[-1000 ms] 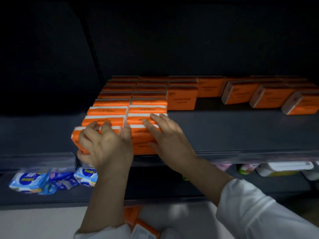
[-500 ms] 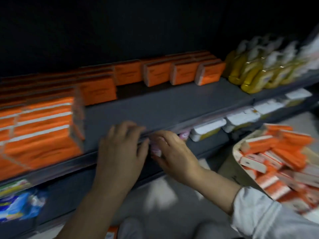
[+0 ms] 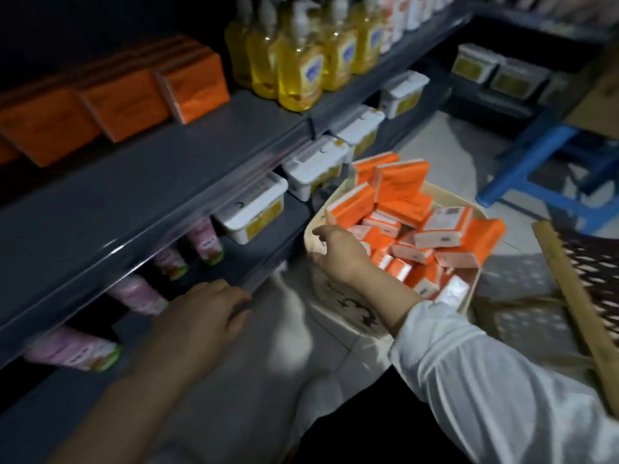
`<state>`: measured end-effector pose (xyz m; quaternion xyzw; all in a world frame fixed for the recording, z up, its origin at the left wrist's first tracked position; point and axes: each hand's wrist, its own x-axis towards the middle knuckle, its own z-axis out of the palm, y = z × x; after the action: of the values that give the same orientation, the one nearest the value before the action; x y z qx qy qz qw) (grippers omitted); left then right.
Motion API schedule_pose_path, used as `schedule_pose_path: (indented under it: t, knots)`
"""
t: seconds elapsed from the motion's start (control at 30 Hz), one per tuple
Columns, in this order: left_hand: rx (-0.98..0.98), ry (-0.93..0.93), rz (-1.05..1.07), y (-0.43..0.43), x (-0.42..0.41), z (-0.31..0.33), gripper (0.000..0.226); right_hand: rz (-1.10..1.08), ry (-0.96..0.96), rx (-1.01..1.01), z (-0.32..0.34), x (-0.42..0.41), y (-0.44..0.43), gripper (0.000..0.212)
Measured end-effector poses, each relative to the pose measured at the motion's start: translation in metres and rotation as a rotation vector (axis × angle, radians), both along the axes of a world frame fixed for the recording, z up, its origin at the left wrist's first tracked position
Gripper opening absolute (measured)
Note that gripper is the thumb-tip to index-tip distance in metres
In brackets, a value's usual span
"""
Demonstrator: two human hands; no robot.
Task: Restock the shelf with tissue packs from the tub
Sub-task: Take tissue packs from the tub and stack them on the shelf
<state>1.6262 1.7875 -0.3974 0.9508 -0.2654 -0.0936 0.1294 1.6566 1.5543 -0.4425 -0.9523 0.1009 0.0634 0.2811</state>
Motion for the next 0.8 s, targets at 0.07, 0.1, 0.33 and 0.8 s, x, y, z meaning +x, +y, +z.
schedule_pose_path:
  t: [0.07, 0.1, 0.33, 0.8]
  knots:
    - [-0.033, 0.015, 0.004, -0.020, 0.006, -0.004, 0.024, -0.098, 0.054, 0.021, -0.007, 0.006, -0.022, 0.052]
    - [-0.034, 0.016, 0.004, -0.030, 0.008, -0.005, 0.026, -0.145, 0.081, 0.031, -0.011, 0.007, -0.034, 0.051]
    - [-0.119, 0.060, -0.033, -0.080, 0.016, -0.023, 0.032, -0.259, 0.265, -0.082, -0.035, -0.001, -0.109, 0.050]
    - [-0.130, 0.104, -0.076, -0.097, 0.024, -0.046, 0.030, 0.108, 0.521, -0.337, -0.075, 0.013, -0.133, 0.059]
